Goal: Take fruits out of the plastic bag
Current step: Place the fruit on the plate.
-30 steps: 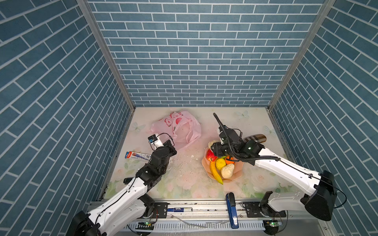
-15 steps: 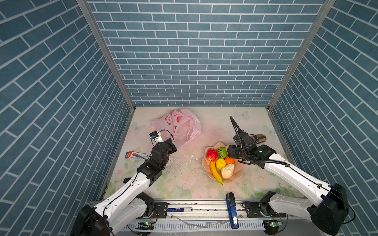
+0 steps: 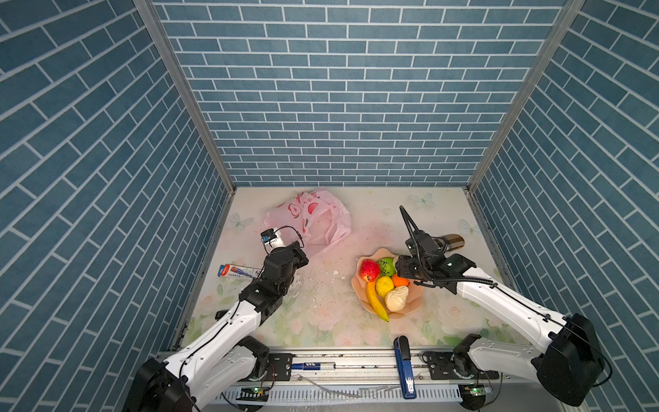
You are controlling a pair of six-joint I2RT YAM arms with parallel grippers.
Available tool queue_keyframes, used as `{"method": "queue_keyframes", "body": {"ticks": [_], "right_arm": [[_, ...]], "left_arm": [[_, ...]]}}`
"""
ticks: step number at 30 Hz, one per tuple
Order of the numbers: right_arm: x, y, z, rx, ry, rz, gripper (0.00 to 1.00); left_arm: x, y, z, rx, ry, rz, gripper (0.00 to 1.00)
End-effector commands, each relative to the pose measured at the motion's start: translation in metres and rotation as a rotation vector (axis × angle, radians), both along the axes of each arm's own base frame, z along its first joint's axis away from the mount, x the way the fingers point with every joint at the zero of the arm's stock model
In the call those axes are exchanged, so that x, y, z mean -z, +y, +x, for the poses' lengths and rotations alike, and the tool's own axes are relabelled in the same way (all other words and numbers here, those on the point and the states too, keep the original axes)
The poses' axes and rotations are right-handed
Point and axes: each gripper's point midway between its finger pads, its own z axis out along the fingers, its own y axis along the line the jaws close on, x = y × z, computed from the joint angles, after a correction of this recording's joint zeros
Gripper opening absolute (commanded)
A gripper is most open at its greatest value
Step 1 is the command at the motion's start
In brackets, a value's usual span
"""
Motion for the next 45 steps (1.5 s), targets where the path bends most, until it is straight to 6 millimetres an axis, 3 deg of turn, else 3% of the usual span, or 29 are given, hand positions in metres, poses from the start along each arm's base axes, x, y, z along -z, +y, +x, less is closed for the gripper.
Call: {"method": "queue_keyframes", "body": {"ticks": [1,16,26,33,45], "right_arm": [[0.011,-0.013,0.003,0.074,0.005,-0.034,0.37],[0.033,-0.026,0.008,0.100,0.040,-0.093,0.43],[0.036,-0.027,0.008,0.098,0.046,-0.106,0.64],[0.029,-0.027,0.010,0.095,0.034,-0.107,0.75],[0.006,-0.032,0.013,0.094,-0.007,-0.120,0.84]], "left_arm": [[-0.009,0.001,0.002,-0.001,-0.016,-0.005,0.00],[-0.008,0.000,0.002,-0.001,-0.018,-0.020,0.00],[-0.005,-0.001,0.002,0.001,-0.011,-0.023,0.00],[-0.002,-0.003,0.005,0.004,0.003,-0.015,0.00],[0.000,-0.016,0.019,0.050,0.027,0.005,0.00]]}}
